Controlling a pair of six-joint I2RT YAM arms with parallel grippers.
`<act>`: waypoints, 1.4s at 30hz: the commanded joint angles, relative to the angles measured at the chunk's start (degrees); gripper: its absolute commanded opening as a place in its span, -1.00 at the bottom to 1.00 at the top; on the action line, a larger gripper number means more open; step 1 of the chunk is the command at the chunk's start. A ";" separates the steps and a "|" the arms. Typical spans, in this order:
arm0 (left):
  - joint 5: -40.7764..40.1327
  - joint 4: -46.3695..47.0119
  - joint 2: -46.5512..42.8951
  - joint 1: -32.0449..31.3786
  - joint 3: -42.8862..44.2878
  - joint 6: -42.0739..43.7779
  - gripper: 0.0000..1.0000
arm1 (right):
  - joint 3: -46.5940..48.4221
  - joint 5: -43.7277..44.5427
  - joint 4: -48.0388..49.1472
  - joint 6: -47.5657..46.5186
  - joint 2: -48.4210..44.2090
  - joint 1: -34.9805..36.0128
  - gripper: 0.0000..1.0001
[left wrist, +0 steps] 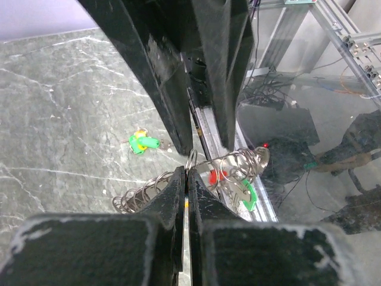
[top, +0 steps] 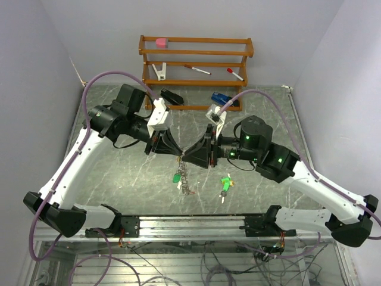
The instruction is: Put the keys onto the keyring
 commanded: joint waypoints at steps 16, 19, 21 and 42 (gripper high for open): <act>-11.06 3.43 1.28 -0.25 9.60 -6.69 -0.86 | 4.19 11.85 -5.02 -4.32 0.47 0.34 -0.30; -12.00 0.40 2.12 -0.26 13.42 -4.20 -0.86 | 3.44 15.46 -3.73 -5.73 -0.88 0.33 -0.30; -10.84 -0.89 2.07 -0.22 13.77 -2.54 -0.86 | 3.19 17.44 -3.59 -6.57 -2.33 0.33 -0.30; -8.30 1.31 2.06 -2.85 11.56 -5.61 -0.87 | 10.71 12.90 -6.49 -15.37 2.53 0.44 -0.43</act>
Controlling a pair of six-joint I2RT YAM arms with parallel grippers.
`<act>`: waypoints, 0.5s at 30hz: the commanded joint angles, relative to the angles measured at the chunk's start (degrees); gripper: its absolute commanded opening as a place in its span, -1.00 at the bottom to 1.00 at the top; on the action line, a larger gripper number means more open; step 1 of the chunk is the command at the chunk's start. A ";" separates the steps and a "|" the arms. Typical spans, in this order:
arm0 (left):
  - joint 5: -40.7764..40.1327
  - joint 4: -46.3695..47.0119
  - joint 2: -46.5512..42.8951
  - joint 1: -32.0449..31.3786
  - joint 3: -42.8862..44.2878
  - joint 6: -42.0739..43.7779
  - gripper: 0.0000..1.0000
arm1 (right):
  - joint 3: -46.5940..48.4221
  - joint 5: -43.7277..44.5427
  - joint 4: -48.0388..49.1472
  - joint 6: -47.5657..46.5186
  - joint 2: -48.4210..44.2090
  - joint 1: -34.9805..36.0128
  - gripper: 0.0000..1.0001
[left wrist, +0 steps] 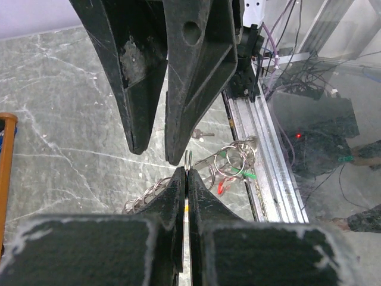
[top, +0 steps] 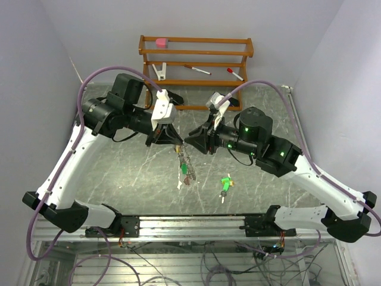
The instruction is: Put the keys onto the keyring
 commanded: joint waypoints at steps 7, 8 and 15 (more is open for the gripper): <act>0.76 3.08 -0.35 -0.71 -0.36 -1.47 -0.86 | 2.49 -3.06 -2.07 -1.85 -0.79 0.18 -0.47; 0.65 3.13 -0.43 -0.72 -0.39 -1.42 -0.86 | 2.37 -2.79 -2.41 -1.80 -1.15 0.18 -0.48; 0.27 2.58 -0.48 -0.75 -0.80 -0.78 -0.86 | 2.75 -5.58 -3.52 -1.32 -1.80 0.21 -0.48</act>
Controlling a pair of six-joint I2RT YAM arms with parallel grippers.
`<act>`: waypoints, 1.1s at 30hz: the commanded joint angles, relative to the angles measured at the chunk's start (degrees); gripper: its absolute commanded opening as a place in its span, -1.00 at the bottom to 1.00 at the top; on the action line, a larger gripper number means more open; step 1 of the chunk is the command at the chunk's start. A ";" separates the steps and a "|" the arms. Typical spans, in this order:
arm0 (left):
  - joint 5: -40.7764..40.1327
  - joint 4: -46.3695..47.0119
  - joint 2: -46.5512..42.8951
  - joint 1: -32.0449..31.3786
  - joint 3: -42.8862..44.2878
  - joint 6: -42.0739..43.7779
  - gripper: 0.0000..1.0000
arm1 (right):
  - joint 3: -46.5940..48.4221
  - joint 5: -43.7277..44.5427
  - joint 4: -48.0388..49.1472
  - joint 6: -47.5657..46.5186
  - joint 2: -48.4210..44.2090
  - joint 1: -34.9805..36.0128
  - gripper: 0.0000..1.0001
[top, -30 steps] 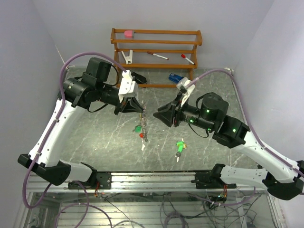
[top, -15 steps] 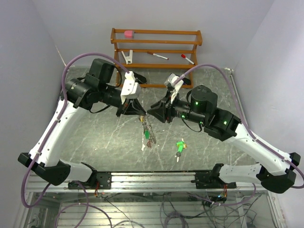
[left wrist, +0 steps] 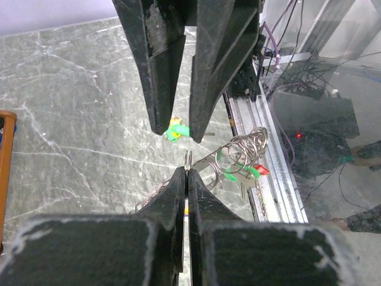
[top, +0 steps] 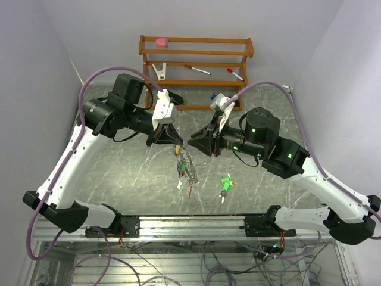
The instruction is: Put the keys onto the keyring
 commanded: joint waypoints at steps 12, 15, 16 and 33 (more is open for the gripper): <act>0.97 0.59 -0.50 -1.40 0.33 0.71 -0.87 | 2.01 -6.22 -2.18 -1.19 2.39 0.18 -0.47; 1.33 0.93 -0.50 -1.58 0.02 0.24 -0.86 | 1.71 -6.64 -1.76 -1.11 2.67 0.21 -0.53; 1.14 1.01 -0.50 -1.60 -0.03 0.19 -0.86 | 1.78 -6.72 -1.85 -1.15 2.72 0.25 -0.66; -3.29 3.59 -0.51 -1.61 0.56 -3.24 -0.16 | -1.43 -2.20 1.09 -1.05 -1.73 0.22 -1.00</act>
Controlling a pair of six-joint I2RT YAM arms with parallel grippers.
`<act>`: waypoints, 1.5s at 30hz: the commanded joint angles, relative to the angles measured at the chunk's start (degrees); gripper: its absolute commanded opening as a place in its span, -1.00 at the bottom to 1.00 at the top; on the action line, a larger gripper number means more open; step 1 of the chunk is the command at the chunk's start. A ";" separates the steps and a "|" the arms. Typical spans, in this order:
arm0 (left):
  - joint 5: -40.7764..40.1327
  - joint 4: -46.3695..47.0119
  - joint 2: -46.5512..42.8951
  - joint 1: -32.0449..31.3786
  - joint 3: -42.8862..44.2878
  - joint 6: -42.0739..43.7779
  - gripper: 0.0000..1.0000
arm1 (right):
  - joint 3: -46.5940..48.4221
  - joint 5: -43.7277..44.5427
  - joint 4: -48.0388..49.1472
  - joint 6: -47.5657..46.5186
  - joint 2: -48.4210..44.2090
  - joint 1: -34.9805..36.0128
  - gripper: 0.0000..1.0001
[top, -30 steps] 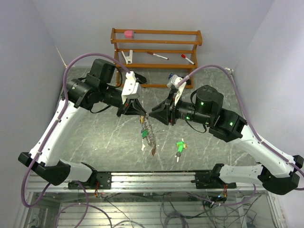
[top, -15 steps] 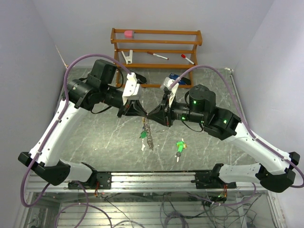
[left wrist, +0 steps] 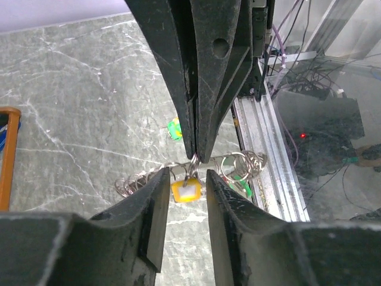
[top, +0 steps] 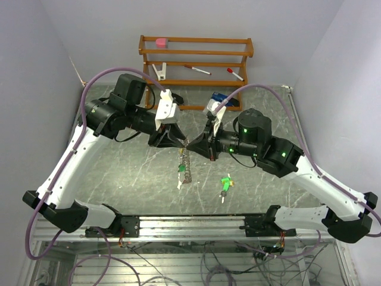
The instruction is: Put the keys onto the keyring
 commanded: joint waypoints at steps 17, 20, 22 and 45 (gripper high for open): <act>-6.57 8.21 1.72 -0.27 1.86 -3.36 -0.11 | -6.27 1.01 16.77 2.29 -6.23 0.21 -1.00; -7.18 8.41 2.00 -0.27 2.29 -2.79 -0.14 | -7.27 1.04 17.55 3.45 -6.81 0.24 -1.00; -6.50 7.84 1.95 -0.27 2.53 -2.22 -0.16 | -7.63 1.21 17.70 3.82 -6.96 0.17 -1.00; -3.97 -2.56 0.12 -0.27 6.05 8.27 -0.15 | -8.33 6.56 18.37 7.72 -6.62 0.16 -1.00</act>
